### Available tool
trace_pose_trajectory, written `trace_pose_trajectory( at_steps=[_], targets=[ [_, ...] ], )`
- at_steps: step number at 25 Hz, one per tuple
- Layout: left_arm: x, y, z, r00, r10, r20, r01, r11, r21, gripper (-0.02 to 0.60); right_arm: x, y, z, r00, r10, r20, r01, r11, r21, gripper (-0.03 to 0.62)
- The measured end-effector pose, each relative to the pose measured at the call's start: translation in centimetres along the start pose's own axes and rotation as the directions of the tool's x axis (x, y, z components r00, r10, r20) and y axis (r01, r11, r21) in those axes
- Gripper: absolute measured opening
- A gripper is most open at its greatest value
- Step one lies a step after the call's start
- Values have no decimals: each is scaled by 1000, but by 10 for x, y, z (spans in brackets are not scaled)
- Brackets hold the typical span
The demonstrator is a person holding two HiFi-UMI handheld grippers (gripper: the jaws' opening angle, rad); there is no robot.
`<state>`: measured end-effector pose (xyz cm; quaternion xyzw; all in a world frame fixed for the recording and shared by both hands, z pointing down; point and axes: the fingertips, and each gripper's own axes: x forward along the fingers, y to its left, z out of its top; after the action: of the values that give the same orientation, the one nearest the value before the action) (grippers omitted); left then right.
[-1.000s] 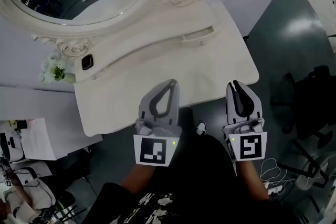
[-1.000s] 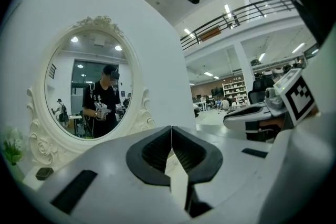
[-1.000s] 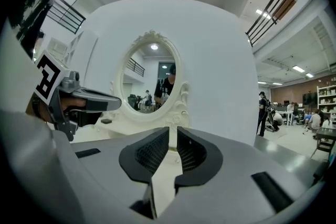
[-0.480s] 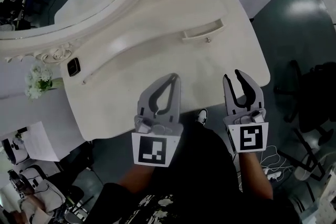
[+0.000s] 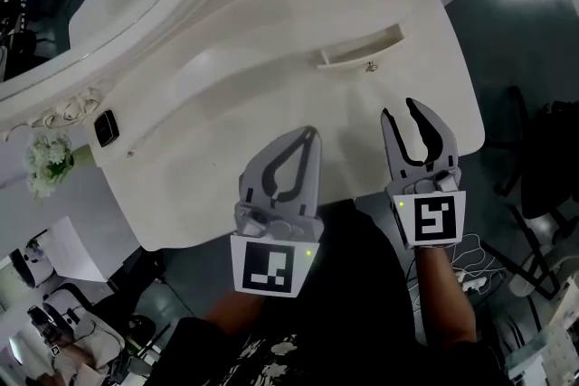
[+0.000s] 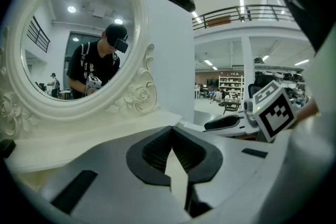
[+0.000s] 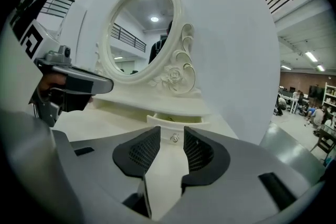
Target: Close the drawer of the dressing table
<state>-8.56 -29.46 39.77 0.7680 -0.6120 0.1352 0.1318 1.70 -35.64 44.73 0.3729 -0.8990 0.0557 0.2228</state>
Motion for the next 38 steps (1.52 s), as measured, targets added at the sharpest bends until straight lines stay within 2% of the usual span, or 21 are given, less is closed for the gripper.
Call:
trace_pose_trajectory(
  at_steps=[10, 22, 23, 24, 25, 33, 38],
  targets=[
    [31, 4, -14, 995, -88, -55, 89, 996, 18, 3, 56, -4, -19, 999, 3, -34, -2, 1000, 15, 156],
    [47, 8, -24, 986, -126, -110, 127, 992, 1, 2, 89, -2, -40, 992, 67, -106, -57, 994, 92, 162],
    [48, 10, -23, 986, -126, -110, 127, 992, 2, 2, 91, -2, -41, 992, 67, -111, -58, 994, 88, 153],
    [49, 12, -23, 986, -127, -108, 128, 992, 0, 2, 92, -3, -40, 992, 64, -113, -56, 995, 78, 99],
    [49, 13, -22, 986, -127, -106, 128, 992, -2, 2, 92, -3, -40, 992, 59, -114, -52, 996, 67, 89],
    [53, 19, -16, 986, -142, -92, 142, 990, -7, 2, 91, -3, -38, 990, 36, -133, -30, 998, 49, 87],
    [60, 24, -20, 987, -141, -77, 137, 989, -50, 2, 93, -5, -38, 990, 19, -139, -12, 999, 52, 87]
  ],
)
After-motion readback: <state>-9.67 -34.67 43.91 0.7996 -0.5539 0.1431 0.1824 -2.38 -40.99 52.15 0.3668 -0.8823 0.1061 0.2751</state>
